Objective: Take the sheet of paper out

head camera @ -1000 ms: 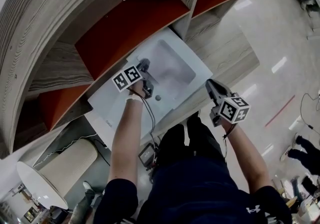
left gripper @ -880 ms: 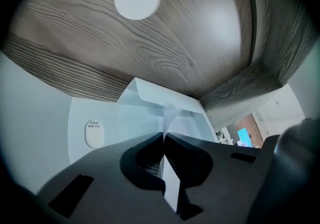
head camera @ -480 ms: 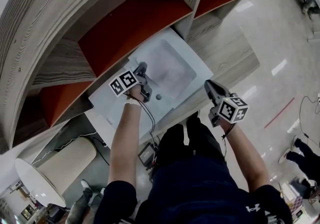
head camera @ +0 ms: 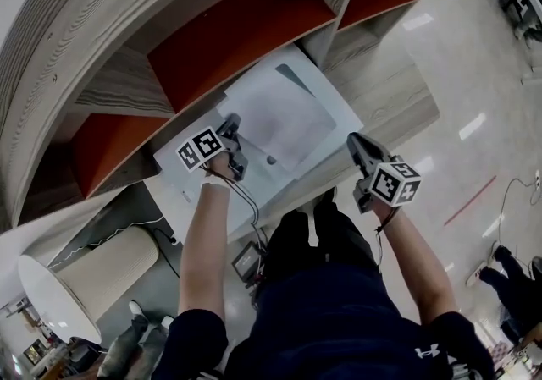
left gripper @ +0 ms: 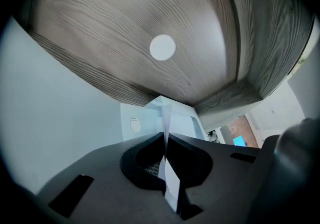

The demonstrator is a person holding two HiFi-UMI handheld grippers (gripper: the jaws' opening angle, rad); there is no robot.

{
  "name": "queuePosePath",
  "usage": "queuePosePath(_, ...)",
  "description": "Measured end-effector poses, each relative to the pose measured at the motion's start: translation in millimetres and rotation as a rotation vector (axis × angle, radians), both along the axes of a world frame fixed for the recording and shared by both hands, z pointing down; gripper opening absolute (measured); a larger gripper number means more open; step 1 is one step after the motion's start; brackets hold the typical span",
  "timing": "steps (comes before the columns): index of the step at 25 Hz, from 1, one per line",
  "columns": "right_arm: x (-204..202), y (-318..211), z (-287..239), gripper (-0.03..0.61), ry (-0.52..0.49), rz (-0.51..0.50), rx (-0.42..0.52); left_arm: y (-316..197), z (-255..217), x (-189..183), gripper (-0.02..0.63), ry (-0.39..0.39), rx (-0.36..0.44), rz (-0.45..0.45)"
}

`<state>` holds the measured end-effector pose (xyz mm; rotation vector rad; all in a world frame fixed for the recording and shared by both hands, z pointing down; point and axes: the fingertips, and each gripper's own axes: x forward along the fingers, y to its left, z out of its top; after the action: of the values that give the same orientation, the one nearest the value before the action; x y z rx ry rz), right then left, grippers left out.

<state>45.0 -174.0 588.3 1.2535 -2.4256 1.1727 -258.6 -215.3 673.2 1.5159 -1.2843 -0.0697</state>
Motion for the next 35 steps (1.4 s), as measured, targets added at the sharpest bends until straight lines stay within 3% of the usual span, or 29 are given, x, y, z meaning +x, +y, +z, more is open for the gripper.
queuePosePath(20, 0.2, 33.0, -24.4, 0.015, -0.027, -0.011, 0.042, 89.7, -47.7, -62.9, 0.014, -0.066, 0.052, -0.142)
queuePosePath(30, -6.5, 42.7, -54.8, 0.015, -0.043, -0.031, 0.104, 114.8, -107.5, -64.4, 0.014, -0.162, 0.166, -0.128)
queuePosePath(35, -9.3, 48.9, -78.1, 0.015, -0.050, -0.044, 0.151, 126.4, -146.9, -46.4, 0.014, -0.288, 0.241, -0.048)
